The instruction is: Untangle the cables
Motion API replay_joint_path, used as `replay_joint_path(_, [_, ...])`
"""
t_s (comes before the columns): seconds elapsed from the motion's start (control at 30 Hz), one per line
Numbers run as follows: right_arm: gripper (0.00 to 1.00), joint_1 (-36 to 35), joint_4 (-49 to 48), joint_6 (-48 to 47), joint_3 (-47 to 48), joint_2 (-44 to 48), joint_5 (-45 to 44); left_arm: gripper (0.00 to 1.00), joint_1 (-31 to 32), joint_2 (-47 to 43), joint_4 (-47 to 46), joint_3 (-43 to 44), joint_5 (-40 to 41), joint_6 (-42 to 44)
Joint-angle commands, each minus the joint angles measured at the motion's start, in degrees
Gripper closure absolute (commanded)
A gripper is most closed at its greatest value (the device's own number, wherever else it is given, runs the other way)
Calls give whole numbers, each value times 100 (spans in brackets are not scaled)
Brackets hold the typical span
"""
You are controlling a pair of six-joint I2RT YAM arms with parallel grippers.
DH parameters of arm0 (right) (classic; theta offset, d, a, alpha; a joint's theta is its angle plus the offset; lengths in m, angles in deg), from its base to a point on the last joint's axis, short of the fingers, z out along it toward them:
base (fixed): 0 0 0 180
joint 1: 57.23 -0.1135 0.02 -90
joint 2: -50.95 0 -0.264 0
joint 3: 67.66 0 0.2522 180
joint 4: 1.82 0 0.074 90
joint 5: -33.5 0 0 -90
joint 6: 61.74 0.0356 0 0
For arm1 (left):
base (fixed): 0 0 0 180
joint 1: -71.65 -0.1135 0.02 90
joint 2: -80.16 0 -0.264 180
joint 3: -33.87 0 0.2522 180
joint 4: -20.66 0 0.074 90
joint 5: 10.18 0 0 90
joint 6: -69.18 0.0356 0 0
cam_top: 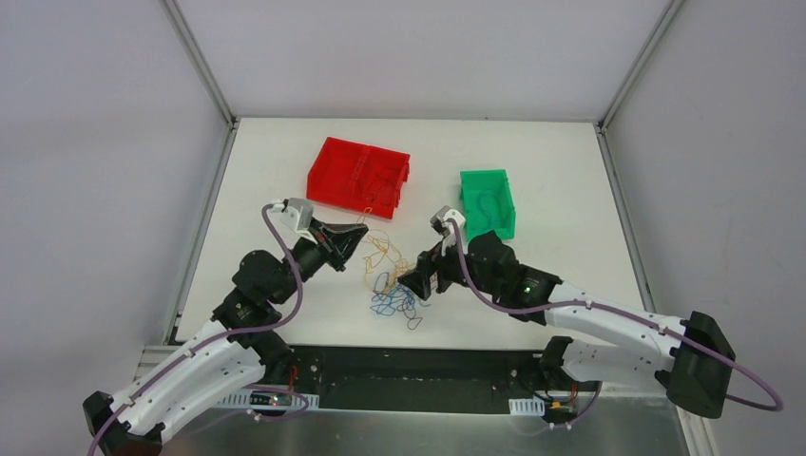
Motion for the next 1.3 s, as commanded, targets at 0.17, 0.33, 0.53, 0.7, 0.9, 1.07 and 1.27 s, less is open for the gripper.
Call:
replay_joint_path(0.17, [23, -113, -2126, -357, -727, -110, 53, 100, 4, -189, -641, 449, 46, -605])
replay_joint_path(0.33, [24, -177, -2732, -306, -843, -362, -11, 100, 4, 173, -344, 1055, 422, -885])
replay_joint_path(0.53, [25, -193, -3064, -425, -922, -413, -76, 100, 0, 1016, -397, 1734, -245, -1469])
replay_joint_path(0.7, [22, -203, -3094, -579, -945, -288, -525, 100, 5, 1523, -411, 2211, -778, -1839])
replay_joint_path(0.9, [19, -190, -3240, -740, -930, -407, -1023, 100, 0, 1611, -538, 2373, -1070, -2190])
replay_joint_path(1.07, [19, -194, -3540, -971, -573, -932, -763, 100, 5, 1690, -591, 2450, -1106, -2470])
replay_joint_path(1.27, [60, -190, -3434, -878, 163, -1660, -783, 100, 6, 1766, -507, 2520, -855, -2471])
